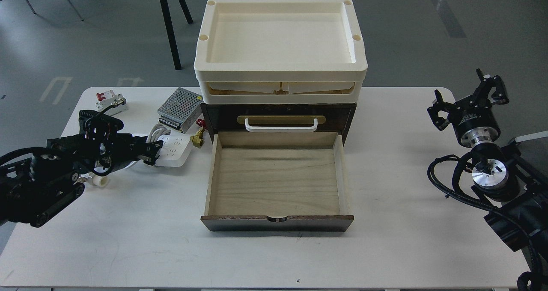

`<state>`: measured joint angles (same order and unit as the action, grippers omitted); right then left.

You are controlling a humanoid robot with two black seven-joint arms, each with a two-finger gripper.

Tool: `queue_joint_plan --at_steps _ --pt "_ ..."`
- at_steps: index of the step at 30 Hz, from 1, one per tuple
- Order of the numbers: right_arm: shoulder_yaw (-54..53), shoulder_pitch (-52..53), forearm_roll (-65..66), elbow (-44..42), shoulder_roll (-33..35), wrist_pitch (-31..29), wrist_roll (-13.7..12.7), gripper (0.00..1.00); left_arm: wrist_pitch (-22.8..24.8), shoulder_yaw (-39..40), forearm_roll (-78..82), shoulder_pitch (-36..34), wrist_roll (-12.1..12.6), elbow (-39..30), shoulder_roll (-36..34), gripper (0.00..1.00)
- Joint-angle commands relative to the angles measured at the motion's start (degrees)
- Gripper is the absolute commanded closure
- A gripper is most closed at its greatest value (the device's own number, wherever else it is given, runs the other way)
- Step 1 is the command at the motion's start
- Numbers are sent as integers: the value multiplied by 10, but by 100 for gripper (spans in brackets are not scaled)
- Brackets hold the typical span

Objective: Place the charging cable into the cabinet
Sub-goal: 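Lower the left gripper and grasp the white power strip with cable, then lift the power strip with the left gripper up above the cabinet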

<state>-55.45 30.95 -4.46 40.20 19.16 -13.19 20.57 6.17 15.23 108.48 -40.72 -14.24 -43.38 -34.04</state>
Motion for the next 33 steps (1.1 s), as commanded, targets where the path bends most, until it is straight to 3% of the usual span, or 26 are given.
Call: queue_joint_plan --at_steps 1,10,17,21,24,28,33 --pt "0 0 1 0 0 0 0 0 1 -4 -4 -3 4 5 9 82" --pt "0 0 0 0 0 0 0 0 1 2 -5 -10 1 3 6 100" --pt "1 0 1 0 0 0 0 0 8 7 -19 -37 -5 -13 -52 100" --pt "1 -1 1 0 0 0 1 0 31 8 -79 -77 -11 -117 -138 100" --pt "1 0 1 0 0 0 0 0 67 9 -119 -134 -16 -148 -189 100" --pt "1 0 1 0 0 0 0 0 83 9 -130 -203 -50 -181 -246 100" --pt "1 -1 1 0 0 0 0 0 113 9 -130 -283 -50 -298 -292 100"
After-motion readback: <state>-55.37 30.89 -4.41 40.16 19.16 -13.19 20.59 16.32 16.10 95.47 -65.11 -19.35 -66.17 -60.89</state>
